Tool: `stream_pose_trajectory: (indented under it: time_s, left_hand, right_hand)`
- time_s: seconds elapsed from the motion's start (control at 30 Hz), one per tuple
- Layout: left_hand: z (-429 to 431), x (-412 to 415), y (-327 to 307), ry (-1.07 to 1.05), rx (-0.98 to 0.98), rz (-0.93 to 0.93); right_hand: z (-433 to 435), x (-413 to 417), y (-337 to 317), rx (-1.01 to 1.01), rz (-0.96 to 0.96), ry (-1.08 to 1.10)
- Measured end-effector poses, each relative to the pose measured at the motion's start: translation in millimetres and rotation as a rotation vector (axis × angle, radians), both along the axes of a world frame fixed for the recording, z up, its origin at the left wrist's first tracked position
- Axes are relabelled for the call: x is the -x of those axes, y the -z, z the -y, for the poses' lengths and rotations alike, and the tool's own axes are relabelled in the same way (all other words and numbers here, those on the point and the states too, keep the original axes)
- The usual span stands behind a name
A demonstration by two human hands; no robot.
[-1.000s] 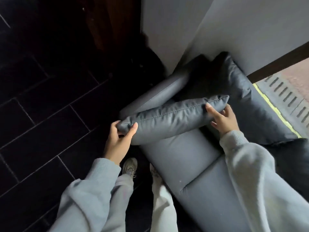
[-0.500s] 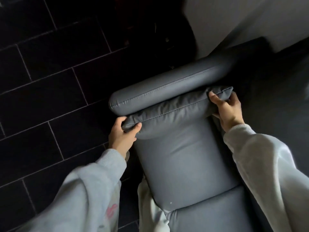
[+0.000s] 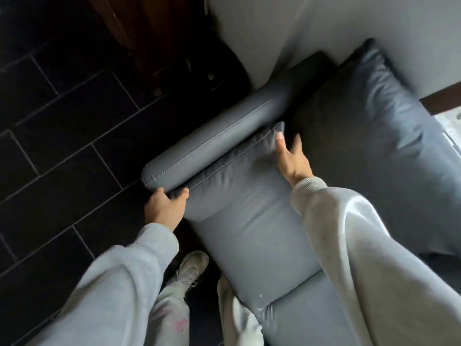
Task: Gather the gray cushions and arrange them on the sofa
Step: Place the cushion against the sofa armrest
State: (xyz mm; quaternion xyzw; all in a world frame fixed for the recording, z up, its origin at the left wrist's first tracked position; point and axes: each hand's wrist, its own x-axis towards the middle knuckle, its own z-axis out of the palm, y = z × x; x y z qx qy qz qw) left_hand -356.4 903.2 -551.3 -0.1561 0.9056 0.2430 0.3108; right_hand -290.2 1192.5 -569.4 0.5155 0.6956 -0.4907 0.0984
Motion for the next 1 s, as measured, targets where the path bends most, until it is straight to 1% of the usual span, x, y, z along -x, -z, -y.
stream_pose_trajectory:
  time_s: [0.07,0.13,0.23,0.33,0.47,0.6,0.73,0.83,0.9,1.0]
  left_hand:
    - [-14,3,-34,0.28,-0.018,-0.009]
    - [-35,2,-67,0.601,-0.03,-0.061]
    - [-76,-6,-122,1.032,0.048,-0.168]
    - [-118,-29,-180,1.314,0.071,-0.296]
    - [-153,-93,-250,1.592,0.058,-0.443]
    - [-181,-191,-314,1.861,0.025,-0.553]
    - [-196,-326,-375,2.122,-0.061,-0.709]
    - [-183,-442,-415,2.275,-0.169,-0.75]
    - [-166,-521,-436,2.369,-0.276,-0.755]
    - [-130,-638,-452,2.492,-0.433,-0.754]
  right_hand:
    - [10,-16,-35,-0.123,0.034,-0.078]
    - [18,-37,-73,-0.272,0.092,-0.166]
    - [26,-78,-137,-0.455,0.17,-0.2]
    - [31,-132,-200,-0.538,0.224,-0.125]
    - [50,-230,-271,-0.568,0.329,0.048]
    - [87,-361,-338,-0.568,0.448,0.272]
    - [141,-500,-390,-0.565,0.547,0.551]
    - [194,-605,-418,-0.533,0.621,0.746]
    - [234,-672,-434,-0.519,0.666,0.867]
    - [300,-767,-451,-0.501,0.732,1.004]
